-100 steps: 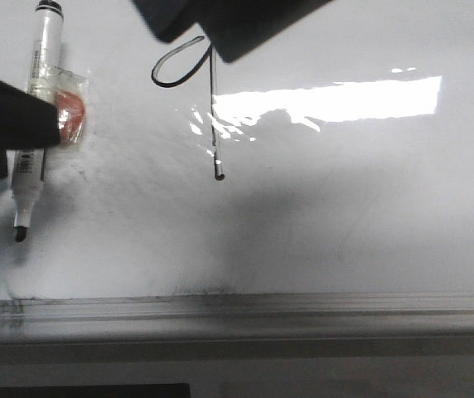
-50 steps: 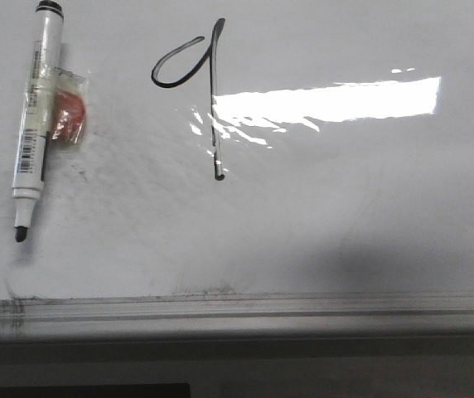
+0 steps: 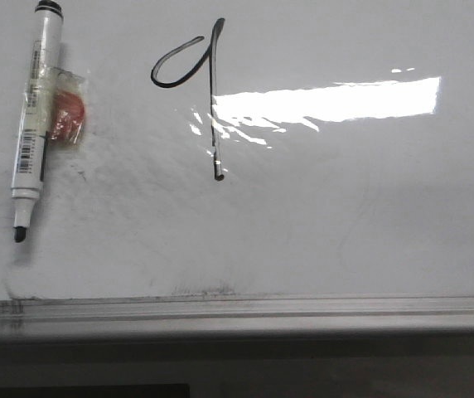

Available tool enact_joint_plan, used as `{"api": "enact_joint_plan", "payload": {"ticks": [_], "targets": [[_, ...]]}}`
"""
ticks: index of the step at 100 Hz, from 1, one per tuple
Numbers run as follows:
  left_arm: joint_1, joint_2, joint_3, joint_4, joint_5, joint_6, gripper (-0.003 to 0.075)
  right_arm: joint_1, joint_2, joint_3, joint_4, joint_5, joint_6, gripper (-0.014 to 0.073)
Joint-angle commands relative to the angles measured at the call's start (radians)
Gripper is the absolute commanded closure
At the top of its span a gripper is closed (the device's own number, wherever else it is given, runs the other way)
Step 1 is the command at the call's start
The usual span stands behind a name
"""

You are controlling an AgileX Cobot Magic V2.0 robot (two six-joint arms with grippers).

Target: Write number 9 on whiteboard

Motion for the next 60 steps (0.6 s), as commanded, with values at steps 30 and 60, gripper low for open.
{"api": "enact_joint_plan", "payload": {"ticks": [30, 60], "targets": [[-0.002, 0.007, -0.027, -0.022, -0.013, 0.000, 0.0741, 0.001, -0.021, -0.012, -0.011, -0.090, -0.001, 0.0657], [0.009, 0.011, -0.027, 0.088, -0.019, 0.000, 0.0741, 0.001, -0.021, -0.012, -0.011, -0.090, -0.001, 0.0657]]}}
